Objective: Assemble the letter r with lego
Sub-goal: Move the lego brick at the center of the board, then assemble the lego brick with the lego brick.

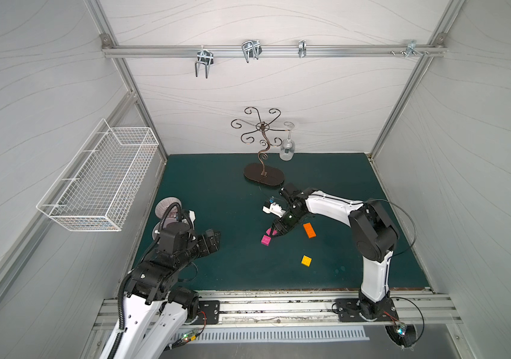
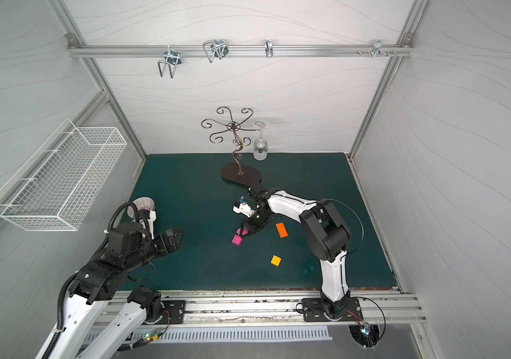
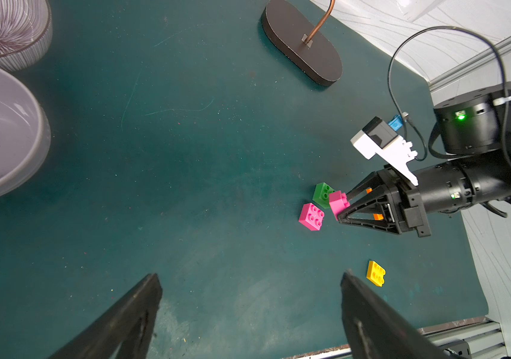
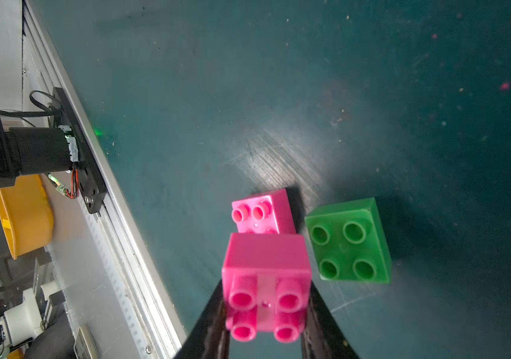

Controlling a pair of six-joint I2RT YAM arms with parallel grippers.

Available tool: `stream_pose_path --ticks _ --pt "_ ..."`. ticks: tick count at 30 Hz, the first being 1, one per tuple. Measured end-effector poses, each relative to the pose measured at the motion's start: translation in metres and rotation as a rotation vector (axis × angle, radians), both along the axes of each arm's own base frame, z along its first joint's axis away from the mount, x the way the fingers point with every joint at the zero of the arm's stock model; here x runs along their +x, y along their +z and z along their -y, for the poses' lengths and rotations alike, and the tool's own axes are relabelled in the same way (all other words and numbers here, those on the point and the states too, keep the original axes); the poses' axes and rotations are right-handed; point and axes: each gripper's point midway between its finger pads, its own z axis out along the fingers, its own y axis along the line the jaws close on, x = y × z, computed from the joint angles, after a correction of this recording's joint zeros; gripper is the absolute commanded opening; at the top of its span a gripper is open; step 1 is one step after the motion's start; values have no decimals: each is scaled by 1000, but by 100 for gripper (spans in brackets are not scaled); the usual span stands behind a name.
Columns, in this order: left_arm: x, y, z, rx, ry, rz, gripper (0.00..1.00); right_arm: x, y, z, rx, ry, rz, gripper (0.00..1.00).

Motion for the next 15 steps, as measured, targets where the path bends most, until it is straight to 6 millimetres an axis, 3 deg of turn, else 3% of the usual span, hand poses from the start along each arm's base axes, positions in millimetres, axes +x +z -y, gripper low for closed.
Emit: stream_pose_path --ticks 15 --pt "-1 1 0 -6 5 6 93 -29 -15 -9 -178 125 170 0"
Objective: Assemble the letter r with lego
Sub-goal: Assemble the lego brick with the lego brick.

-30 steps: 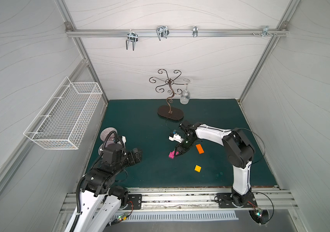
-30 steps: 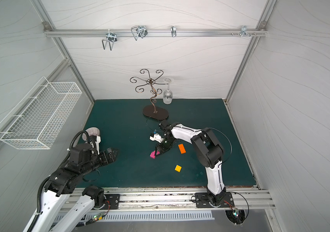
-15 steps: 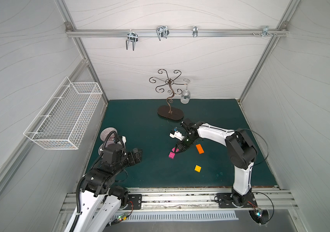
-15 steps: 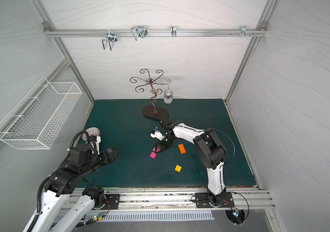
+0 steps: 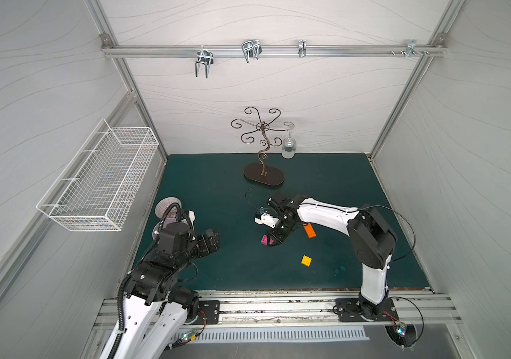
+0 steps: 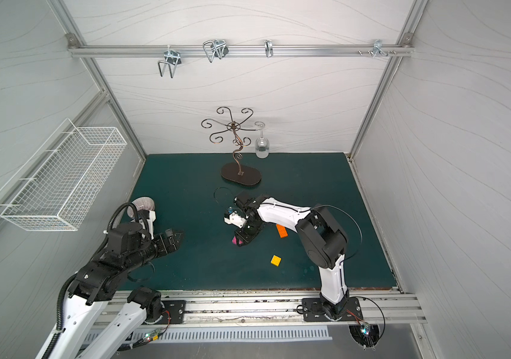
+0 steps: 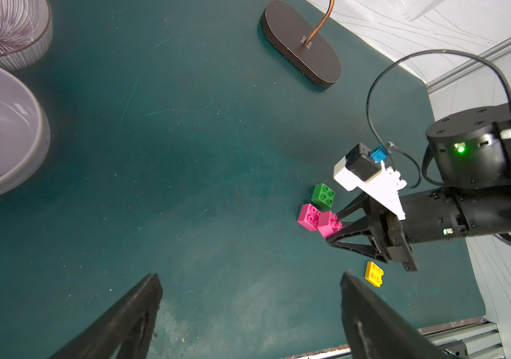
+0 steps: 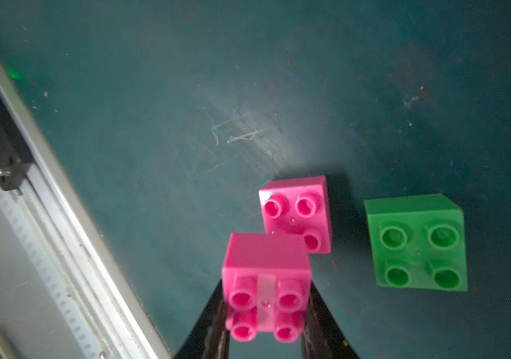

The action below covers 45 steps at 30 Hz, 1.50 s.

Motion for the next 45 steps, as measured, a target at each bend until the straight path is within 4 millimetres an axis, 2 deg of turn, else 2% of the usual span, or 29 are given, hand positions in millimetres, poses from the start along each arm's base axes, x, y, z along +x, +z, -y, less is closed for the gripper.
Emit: stream_pose_path --ticks 11,17,30,45 --pt "-1 0 1 0 -4 4 93 25 10 -5 -87 12 178 0" --pt "-1 0 1 0 -4 3 93 20 7 -10 -123 66 204 0" --pt "-1 0 0 -1 -4 6 93 7 0 -7 -185 155 190 0" --pt "-2 0 0 -2 -4 9 93 11 -5 -12 -219 170 188 0"
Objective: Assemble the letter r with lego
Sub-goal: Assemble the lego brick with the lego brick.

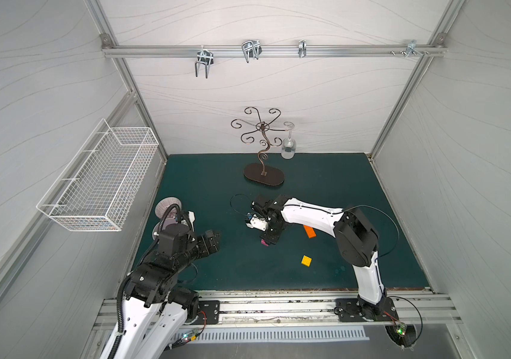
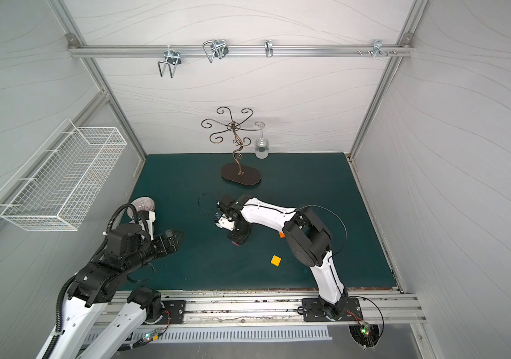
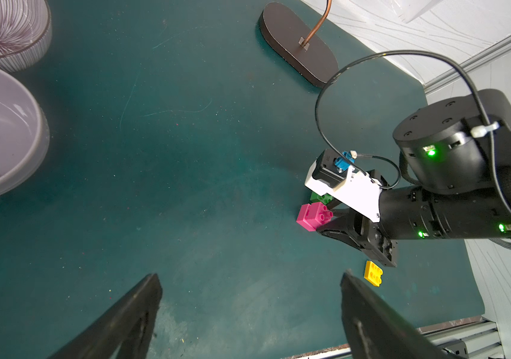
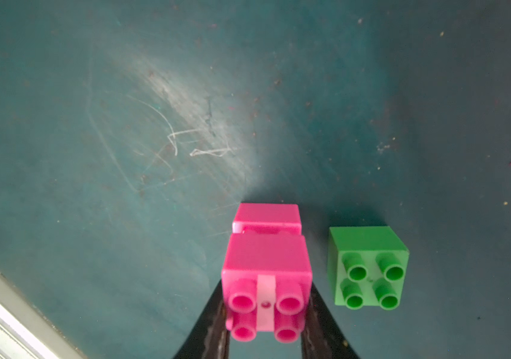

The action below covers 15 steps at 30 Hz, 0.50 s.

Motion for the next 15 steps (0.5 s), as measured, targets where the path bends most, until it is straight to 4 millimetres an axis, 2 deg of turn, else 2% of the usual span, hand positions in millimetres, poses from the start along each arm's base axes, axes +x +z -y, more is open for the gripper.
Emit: stream_pose_path --ticks 15 --pt "-1 1 0 -3 -1 7 93 -1 -1 0 -63 14 -1 0"
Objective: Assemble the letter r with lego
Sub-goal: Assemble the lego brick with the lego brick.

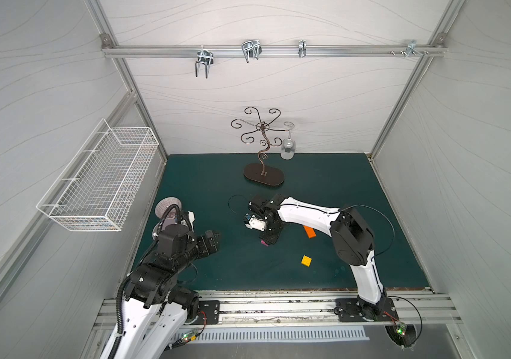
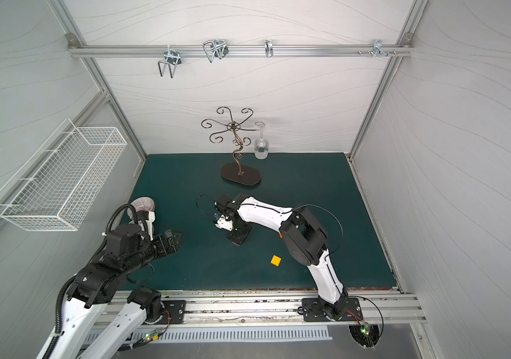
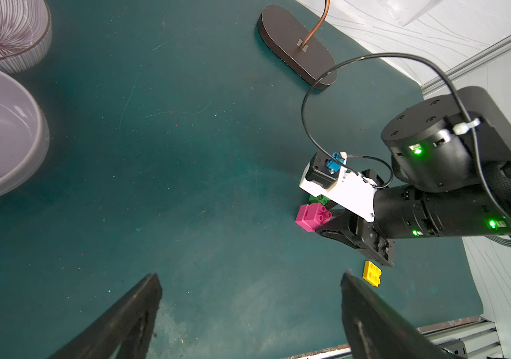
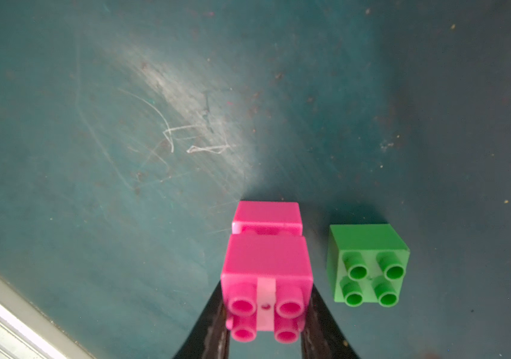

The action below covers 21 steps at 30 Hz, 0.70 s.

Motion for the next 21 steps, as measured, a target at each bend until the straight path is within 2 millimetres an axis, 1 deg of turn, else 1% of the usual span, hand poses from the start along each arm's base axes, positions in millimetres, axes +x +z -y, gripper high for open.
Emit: stream_pose_path --ticks 13,21 --pt "-2 4 0 -9 -4 21 94 0 -4 -2 -99 22 1 0" --pt "-3 6 1 -16 -6 36 94 -1 -6 -2 -124 22 -15 0"
